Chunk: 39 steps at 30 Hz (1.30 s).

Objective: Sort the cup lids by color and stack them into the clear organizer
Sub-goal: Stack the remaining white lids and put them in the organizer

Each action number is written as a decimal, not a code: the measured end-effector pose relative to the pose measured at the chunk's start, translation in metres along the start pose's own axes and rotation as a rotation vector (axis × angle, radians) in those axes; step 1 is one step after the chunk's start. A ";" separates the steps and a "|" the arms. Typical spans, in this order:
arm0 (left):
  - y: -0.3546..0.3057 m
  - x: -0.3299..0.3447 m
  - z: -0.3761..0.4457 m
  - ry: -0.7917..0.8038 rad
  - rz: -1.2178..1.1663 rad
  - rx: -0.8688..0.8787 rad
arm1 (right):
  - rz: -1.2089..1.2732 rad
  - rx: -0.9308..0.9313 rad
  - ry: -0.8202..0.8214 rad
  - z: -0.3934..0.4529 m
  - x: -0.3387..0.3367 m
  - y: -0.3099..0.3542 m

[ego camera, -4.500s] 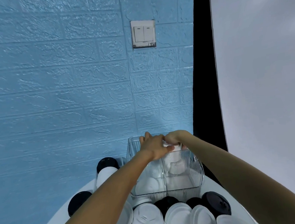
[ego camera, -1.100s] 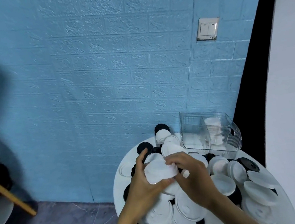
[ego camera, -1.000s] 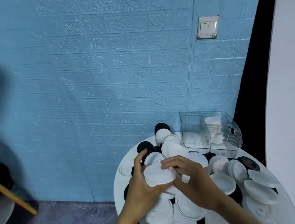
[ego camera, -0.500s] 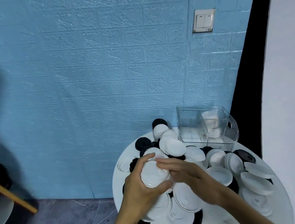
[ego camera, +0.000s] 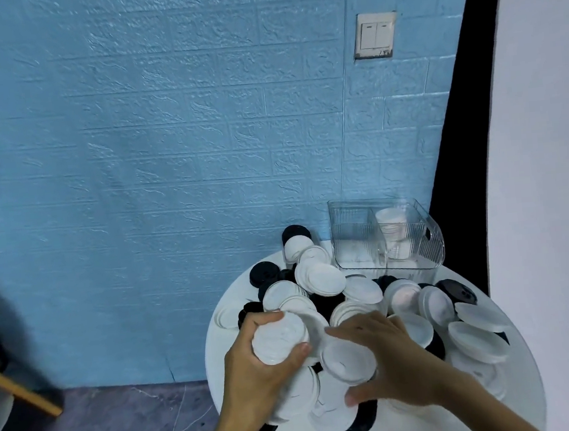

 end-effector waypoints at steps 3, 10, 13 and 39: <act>0.003 0.005 -0.001 0.009 0.013 0.001 | 0.263 0.030 -0.220 0.001 -0.010 -0.004; -0.002 0.024 -0.005 0.013 0.059 0.072 | 0.832 -0.039 -0.573 0.026 -0.029 0.023; -0.007 0.027 -0.005 0.015 0.055 0.100 | 0.942 0.017 -0.708 0.040 -0.031 0.033; -0.014 0.004 0.001 -0.142 -0.025 0.091 | 0.142 0.310 -0.286 -0.005 -0.025 -0.018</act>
Point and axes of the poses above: each hand's wrist, its own z-axis towards the middle knuckle, its own x-axis out of the palm, y = z × x, the point moved 4 cm from there along z, towards the middle knuckle, and after that the axes turned 15 degrees about -x, right-handed, at the moved point
